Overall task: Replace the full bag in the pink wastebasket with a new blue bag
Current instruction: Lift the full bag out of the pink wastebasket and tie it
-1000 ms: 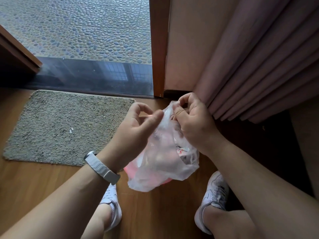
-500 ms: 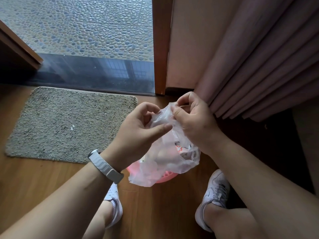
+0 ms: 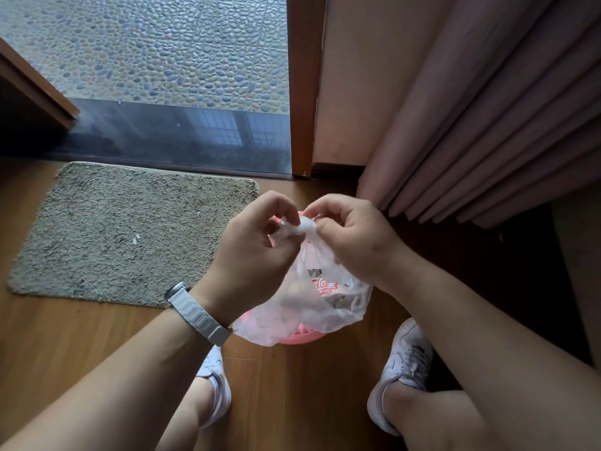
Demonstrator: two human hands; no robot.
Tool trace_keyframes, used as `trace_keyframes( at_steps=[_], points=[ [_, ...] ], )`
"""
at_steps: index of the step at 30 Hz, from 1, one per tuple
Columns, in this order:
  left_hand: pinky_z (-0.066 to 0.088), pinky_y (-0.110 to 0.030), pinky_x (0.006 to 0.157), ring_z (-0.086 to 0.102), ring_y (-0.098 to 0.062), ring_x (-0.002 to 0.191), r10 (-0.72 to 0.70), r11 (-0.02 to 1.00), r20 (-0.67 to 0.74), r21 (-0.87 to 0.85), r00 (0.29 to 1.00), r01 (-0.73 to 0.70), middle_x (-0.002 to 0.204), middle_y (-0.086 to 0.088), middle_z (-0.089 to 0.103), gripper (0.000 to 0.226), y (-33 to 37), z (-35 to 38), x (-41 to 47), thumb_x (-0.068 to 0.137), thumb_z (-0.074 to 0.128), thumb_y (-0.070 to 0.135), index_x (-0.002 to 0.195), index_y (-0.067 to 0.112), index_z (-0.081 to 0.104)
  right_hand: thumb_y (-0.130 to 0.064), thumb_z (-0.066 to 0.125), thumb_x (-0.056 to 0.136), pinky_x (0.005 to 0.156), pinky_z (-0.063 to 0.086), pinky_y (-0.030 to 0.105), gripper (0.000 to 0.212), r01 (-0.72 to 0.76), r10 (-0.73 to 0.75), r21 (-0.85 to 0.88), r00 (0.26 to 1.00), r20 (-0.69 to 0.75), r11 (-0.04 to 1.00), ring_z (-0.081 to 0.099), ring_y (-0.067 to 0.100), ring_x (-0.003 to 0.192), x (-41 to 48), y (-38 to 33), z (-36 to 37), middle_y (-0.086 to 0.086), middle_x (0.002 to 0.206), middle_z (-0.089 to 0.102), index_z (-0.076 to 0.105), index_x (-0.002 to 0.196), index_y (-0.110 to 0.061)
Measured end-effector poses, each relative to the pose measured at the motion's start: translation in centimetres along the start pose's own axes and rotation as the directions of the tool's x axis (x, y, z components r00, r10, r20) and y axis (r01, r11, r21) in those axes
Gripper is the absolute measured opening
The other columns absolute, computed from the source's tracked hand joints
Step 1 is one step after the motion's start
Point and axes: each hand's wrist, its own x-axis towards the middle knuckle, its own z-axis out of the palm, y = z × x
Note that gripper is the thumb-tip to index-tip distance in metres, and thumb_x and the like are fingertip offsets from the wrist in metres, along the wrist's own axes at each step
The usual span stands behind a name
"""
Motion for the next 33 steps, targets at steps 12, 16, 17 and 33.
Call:
trace_keyframes(
  at_steps=[12,16,17,33],
  points=[
    [0.034,-0.021,0.049,0.043,-0.017,0.049,0.044,0.99,0.003,0.135,0.999,-0.044,0.072,0.005,0.057,0.019,-0.3,-0.6,0.1,0.079,0.067,0.004,0.084,0.021,0.06,0.0,0.063,0.08,0.061,0.04,0.032,0.01,-0.125,0.129,-0.033,0.934,0.332,0.992,0.047,0.012,0.063,-0.7,-0.5,-0.8,0.002,0.066,0.054,0.069,0.08,-0.008],
    [0.041,-0.023,0.055,0.051,-0.014,0.058,-0.008,0.998,0.018,0.06,1.0,0.007,0.078,0.01,0.061,0.023,-0.3,-0.8,0.3,0.08,0.066,0.008,0.094,0.026,0.066,0.003,0.062,0.081,0.062,0.037,0.034,0.012,-0.101,0.07,0.079,0.943,0.325,0.992,0.046,0.015,0.065,-0.9,-0.3,-0.5,0.004,0.069,0.054,0.067,0.079,-0.009],
    [0.04,-0.019,0.058,0.052,-0.008,0.06,-0.019,0.999,0.029,0.051,0.999,0.017,0.078,0.012,0.061,0.023,-0.3,-0.8,0.3,0.08,0.066,0.007,0.095,0.025,0.068,0.002,0.063,0.082,0.062,0.036,0.035,0.01,-0.09,0.056,0.096,0.949,0.312,0.991,0.045,0.015,0.065,-0.9,-0.2,-0.5,0.003,0.068,0.052,0.066,0.079,-0.008],
    [0.054,-0.031,0.08,0.065,-0.023,0.081,-0.284,0.787,0.101,-0.544,0.953,0.292,0.087,-0.012,0.07,0.025,0.2,-0.6,0.6,0.074,0.062,0.003,0.098,0.006,0.071,-0.01,0.075,0.081,0.063,0.042,0.014,0.006,0.226,-0.217,0.046,0.964,-0.152,0.973,0.056,-0.002,0.065,-0.7,0.2,-0.2,-0.006,0.076,0.066,0.072,0.086,-0.009]
  ],
)
